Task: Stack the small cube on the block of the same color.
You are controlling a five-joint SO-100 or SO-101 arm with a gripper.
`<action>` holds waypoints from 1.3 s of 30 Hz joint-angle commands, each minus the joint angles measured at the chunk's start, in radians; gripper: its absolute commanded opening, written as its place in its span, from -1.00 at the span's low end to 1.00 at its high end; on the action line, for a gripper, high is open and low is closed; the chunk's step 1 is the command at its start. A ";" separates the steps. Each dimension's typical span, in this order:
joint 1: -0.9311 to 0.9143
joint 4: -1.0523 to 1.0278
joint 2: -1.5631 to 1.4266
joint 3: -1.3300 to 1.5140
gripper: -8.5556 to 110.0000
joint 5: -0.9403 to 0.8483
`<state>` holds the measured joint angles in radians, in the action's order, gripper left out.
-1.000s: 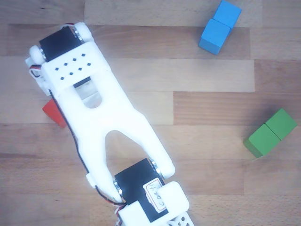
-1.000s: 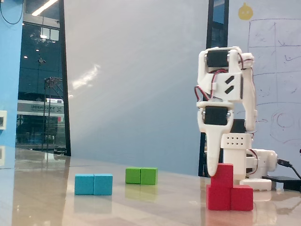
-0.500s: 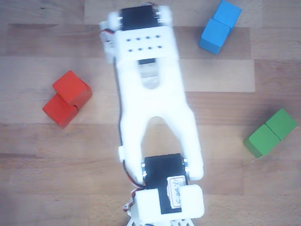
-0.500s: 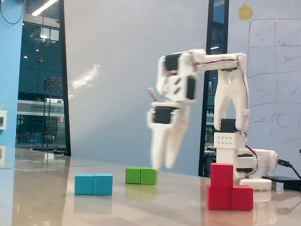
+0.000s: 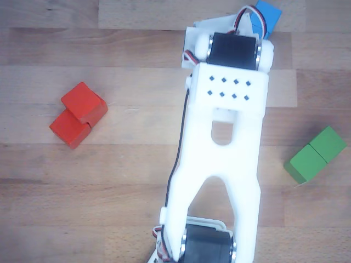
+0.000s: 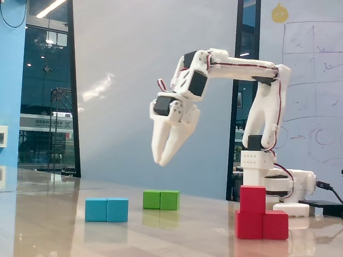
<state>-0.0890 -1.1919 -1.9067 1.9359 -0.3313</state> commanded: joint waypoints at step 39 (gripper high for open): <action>-0.006 -0.006 -1.321 1.071 -0.85 0.250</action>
<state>-0.0905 -1.1244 -3.1170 3.0081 -0.0890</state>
